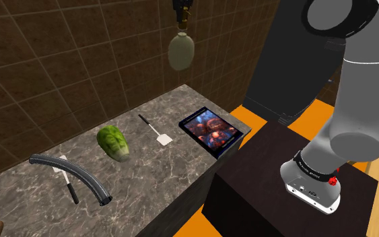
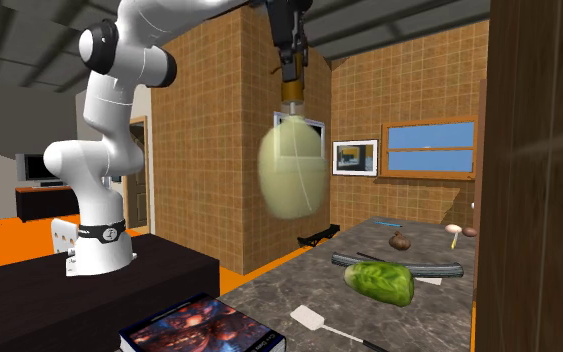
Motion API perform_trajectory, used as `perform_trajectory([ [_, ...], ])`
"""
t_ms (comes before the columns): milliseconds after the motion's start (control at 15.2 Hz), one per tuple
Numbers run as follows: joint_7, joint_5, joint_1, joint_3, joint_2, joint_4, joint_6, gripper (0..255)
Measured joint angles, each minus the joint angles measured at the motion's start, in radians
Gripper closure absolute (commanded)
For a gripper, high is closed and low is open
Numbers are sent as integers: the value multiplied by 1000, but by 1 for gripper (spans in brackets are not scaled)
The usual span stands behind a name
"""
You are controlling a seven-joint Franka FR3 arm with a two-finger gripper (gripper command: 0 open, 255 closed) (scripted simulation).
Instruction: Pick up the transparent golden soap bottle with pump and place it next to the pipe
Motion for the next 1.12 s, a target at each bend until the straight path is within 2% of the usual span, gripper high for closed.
perform_trajectory([
  [264,71,-12,55,19,-75,-155,81,255],
  [660,192,-32,141,56,-123,-310,188,255],
  [1122,331,-55,234,100,-117,-396,277,255],
])
